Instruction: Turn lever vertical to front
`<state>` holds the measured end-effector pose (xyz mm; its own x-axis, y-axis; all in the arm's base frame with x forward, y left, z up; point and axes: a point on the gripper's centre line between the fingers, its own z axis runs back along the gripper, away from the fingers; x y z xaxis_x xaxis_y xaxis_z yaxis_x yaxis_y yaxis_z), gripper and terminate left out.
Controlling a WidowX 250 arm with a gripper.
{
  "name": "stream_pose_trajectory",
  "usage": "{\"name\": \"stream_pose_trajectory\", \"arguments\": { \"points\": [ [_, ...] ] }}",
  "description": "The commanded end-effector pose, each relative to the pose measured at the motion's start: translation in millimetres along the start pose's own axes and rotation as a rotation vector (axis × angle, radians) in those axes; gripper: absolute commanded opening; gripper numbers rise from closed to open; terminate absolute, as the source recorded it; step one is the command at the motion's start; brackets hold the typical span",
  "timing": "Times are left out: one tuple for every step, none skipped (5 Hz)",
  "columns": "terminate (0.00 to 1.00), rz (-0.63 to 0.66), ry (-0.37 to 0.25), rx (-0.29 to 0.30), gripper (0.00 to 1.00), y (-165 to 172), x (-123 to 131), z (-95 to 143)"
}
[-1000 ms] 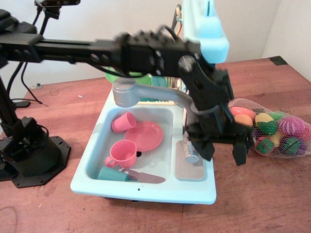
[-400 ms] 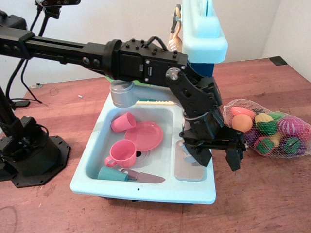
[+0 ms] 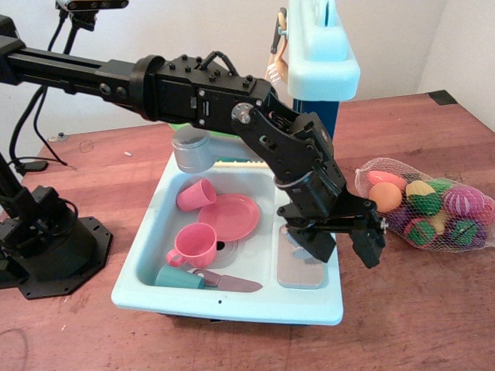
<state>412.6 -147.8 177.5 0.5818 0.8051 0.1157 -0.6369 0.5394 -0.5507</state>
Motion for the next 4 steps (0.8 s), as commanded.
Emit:
{"name": "stream_pose_trajectory", "arguments": {
  "points": [
    [0.0, 0.063, 0.016, -0.009, 1.0, 11.8, -3.7, -0.3],
    [0.0, 0.057, 0.033, -0.016, 1.0, 13.5, -6.1, -4.6],
    [0.0, 0.059, 0.038, -0.019, 1.0, 14.5, -6.7, -8.0],
    [1.0, 0.045, 0.017, -0.001, 1.0, 12.8, -4.5, 1.5]
  ]
}}
